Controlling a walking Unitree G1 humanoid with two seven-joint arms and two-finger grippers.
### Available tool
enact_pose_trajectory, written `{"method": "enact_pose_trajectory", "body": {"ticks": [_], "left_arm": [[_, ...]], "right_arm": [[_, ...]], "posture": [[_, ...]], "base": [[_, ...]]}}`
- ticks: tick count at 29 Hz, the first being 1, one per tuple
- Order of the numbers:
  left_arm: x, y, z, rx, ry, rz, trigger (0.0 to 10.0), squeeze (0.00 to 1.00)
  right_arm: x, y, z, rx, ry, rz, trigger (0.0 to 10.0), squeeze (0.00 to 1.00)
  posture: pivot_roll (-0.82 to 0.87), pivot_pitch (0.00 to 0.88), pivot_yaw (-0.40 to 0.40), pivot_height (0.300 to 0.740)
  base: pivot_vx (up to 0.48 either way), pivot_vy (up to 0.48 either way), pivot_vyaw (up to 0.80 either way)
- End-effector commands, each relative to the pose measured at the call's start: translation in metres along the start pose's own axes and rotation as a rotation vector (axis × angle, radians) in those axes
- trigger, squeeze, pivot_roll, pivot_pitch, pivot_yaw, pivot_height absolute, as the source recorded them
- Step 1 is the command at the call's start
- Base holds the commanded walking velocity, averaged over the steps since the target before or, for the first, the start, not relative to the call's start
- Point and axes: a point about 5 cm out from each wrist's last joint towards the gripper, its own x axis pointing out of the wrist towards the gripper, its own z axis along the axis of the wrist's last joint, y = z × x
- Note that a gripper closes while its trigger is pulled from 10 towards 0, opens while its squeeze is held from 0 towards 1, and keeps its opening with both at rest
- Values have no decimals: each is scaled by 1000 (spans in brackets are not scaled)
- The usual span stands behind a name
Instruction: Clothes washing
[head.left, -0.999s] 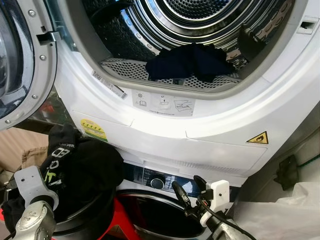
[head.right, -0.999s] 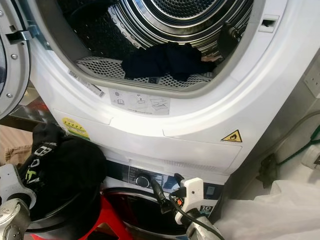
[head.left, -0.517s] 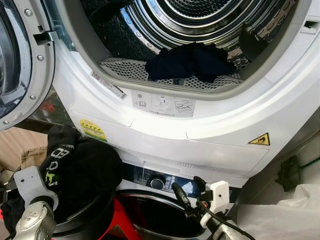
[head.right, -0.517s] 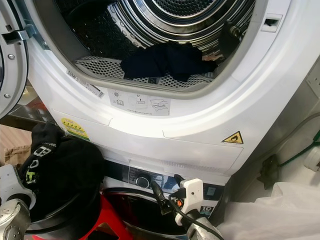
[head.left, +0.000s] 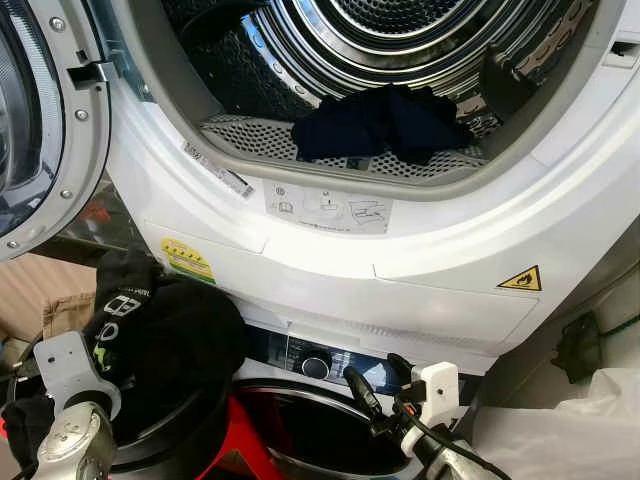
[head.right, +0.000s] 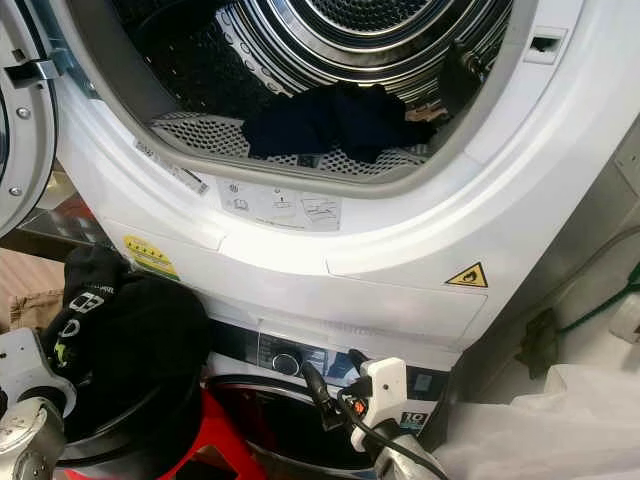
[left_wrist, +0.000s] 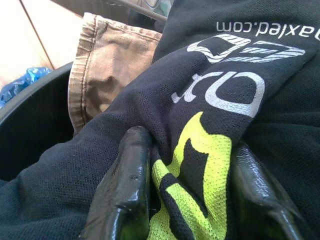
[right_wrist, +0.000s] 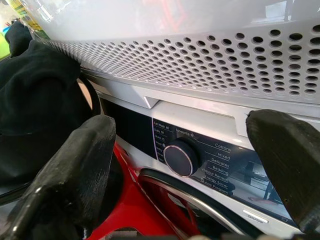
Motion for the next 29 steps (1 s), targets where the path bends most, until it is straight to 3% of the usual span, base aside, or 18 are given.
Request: {"method": "enact_pose_trajectory", "body": {"ticks": [1, 15, 23, 27, 29], "left_arm": [[-3, 0, -12, 21, 49, 7, 0, 0], [-5, -8, -12, 29, 32, -18, 0, 0], [-7, -5, -8, 7, -28, 59, 0, 0], [-9, -6, 5, 41, -135, 80, 0, 0], [-13, -16, 16, 83, -230, 1, 0, 0]], "right_arm": [[1, 3, 4, -13, -10, 11, 10000, 0], [0, 3, 5, -15, -11, 12, 10000, 0], [2, 4, 4, -16, -5, 21, 10000, 0], [2, 4, 4, -17, -4, 27, 10000, 0], [3, 4, 4, -18, -3, 30, 10000, 0]], "posture": [[-47, 98, 25, 740], [-50, 100, 25, 740], [-44, 81, 20, 740], [-39, 72, 18, 740], [-35, 73, 17, 740]], "base": [[0, 0, 0], [0, 0, 0], [0, 0, 0], [0, 0, 0], [0, 0, 0]]}}
